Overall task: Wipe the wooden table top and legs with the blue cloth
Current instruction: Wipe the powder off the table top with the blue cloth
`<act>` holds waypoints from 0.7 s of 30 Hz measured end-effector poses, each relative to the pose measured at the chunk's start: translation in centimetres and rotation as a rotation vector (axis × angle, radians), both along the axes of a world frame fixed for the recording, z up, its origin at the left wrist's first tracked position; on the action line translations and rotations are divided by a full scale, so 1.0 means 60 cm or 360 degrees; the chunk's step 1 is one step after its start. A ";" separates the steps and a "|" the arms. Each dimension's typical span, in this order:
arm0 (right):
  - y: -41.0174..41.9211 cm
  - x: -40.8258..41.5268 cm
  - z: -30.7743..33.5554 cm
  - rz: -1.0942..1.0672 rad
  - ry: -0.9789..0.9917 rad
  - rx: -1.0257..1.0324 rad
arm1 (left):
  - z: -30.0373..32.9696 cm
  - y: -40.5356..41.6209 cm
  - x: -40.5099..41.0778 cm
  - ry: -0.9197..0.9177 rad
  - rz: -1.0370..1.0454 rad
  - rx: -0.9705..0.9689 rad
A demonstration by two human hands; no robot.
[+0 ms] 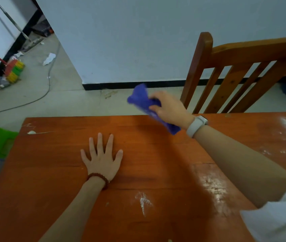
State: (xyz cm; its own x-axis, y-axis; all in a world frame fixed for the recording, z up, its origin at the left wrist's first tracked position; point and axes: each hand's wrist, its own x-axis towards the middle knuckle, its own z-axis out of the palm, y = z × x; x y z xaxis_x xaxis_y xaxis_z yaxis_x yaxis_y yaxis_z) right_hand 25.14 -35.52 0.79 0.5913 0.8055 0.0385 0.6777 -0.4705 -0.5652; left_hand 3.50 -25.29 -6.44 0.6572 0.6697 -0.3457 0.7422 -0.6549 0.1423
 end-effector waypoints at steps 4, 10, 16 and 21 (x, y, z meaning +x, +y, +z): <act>0.049 -0.021 -0.031 0.0268 0.0442 -0.0410 | 0.016 0.017 -0.001 -0.0269 0.0141 -0.0309; 0.018 -0.063 -0.017 -0.0559 -0.0160 0.0270 | 0.024 0.028 -0.017 -0.0413 0.0104 -0.0463; -0.128 -0.197 -0.051 0.0019 -0.0608 0.0077 | 0.026 0.032 -0.028 -0.0559 0.0113 -0.0473; -0.163 -0.229 -0.082 -0.0276 -0.0417 -0.0432 | 0.015 0.019 -0.085 -0.0565 -0.0009 -0.0156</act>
State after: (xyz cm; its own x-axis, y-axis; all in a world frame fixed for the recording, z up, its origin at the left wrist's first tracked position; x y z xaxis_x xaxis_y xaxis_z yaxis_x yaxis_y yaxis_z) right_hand 11.39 -45.33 -4.11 0.7177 0.6963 0.0053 0.6795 -0.6987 -0.2238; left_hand -1.58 -24.13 -5.52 0.7513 0.6408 -0.1579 0.6319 -0.6294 0.4524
